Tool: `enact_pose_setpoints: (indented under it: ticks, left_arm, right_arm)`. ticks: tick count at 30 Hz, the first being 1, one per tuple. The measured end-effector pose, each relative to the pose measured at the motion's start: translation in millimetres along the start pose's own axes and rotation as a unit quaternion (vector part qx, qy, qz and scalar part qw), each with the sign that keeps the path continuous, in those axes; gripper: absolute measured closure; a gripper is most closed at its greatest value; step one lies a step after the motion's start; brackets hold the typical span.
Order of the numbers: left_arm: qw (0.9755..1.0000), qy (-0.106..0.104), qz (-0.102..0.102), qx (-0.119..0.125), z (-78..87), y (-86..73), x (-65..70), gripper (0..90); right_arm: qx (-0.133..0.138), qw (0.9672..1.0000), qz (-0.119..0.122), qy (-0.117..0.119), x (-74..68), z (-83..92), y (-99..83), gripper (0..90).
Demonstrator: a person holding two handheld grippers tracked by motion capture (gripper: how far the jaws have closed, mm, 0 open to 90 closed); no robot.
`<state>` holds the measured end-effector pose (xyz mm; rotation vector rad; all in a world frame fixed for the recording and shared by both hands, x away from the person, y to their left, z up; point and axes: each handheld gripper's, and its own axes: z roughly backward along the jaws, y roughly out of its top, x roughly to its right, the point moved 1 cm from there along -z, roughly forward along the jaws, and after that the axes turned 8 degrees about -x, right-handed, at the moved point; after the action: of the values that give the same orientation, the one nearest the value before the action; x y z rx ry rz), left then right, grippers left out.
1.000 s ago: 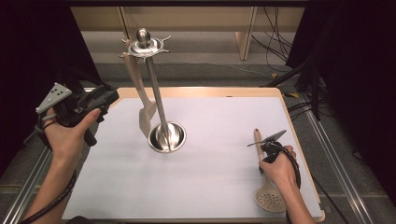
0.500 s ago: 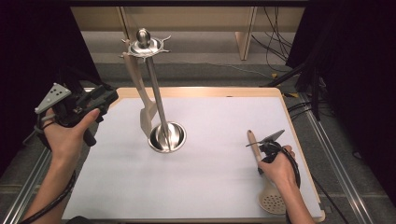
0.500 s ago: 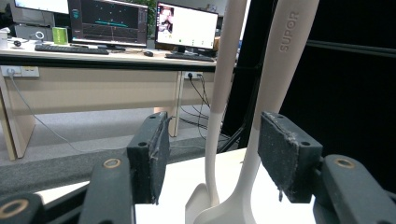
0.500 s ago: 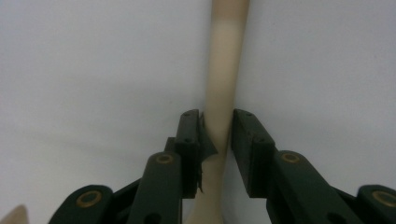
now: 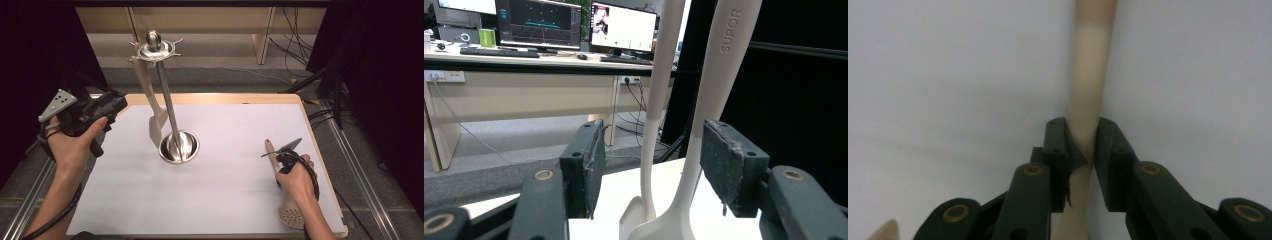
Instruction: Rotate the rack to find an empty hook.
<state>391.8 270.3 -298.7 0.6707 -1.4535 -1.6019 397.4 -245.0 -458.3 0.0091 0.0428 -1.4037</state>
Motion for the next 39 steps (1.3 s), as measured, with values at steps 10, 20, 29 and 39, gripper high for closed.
enact_pose_setpoints:
  ticks: [10,20,29,39]
  left_arm:
    - [1.0000,-0.001,0.000,-0.001,-0.7,-0.3,1.0,42.8]
    - [1.0000,-0.002,-0.001,-0.002,-0.4,-1.0,1.8,42.9]
    - [1.0000,-0.007,-0.004,-0.006,-1.7,-2.7,3.9,42.9]
    - [0.9999,-0.010,-0.009,-0.006,-2.5,-3.0,8.7,42.9]
  right_arm:
    - [0.023,0.9993,-0.026,0.015,1.2,3.1,-2.0,79.2]
    - [0.129,0.9907,0.011,0.043,0.2,19.1,-12.0,79.1]
    - [0.215,0.9740,0.039,0.061,1.9,24.6,-12.9,79.1]
    - [0.325,0.9389,0.077,0.083,-7.8,41.4,-14.1,79.2]
